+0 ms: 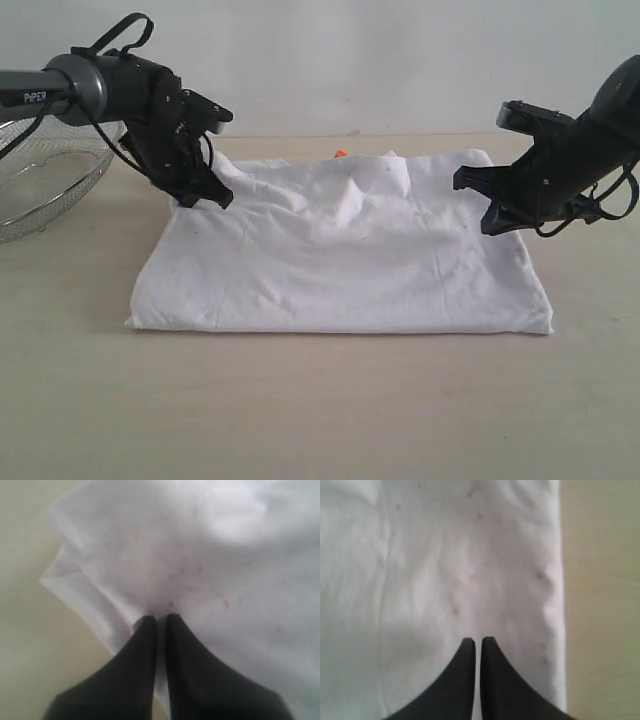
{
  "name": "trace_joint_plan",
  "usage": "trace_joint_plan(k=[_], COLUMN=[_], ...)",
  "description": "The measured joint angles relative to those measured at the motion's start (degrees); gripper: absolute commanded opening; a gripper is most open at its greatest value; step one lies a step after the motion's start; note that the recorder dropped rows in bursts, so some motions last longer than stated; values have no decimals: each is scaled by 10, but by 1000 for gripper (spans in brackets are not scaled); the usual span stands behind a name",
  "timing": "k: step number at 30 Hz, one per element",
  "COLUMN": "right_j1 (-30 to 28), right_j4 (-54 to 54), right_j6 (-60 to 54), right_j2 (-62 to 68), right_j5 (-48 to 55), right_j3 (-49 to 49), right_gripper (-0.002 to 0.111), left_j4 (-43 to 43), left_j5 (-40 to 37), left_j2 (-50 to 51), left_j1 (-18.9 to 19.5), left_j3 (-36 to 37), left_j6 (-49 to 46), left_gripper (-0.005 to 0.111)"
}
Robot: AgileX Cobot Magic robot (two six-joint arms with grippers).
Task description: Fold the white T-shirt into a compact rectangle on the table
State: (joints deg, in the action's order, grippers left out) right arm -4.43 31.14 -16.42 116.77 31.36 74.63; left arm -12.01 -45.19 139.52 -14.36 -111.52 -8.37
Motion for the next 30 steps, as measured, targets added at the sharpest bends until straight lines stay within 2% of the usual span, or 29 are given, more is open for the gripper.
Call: trace_joint_plan(k=[5, 9, 14, 17, 23, 30], right_j1=[0, 0, 0, 0, -1, -8], right_j4=[-1, -1, 0, 0, -19, -59], right_j6=[0, -1, -6, -10, -10, 21], right_j2=[0, 0, 10, 15, 20, 20], right_j5=[0, 0, 2, 4, 3, 3], right_j3=[0, 0, 0, 0, 0, 0], right_gripper=[0, 0, 0, 0, 0, 0], left_j4=[5, 61, 148, 171, 154, 74], left_j5=[-8, -9, -16, -26, -55, -68], left_j2=[-3, -17, -37, -38, -18, -10], left_j1=[18, 31, 31, 31, 31, 30], left_j3=[0, 0, 0, 0, 0, 0], left_j6=[26, 12, -16, -37, -46, -4], left_gripper=[5, 5, 5, 5, 5, 5])
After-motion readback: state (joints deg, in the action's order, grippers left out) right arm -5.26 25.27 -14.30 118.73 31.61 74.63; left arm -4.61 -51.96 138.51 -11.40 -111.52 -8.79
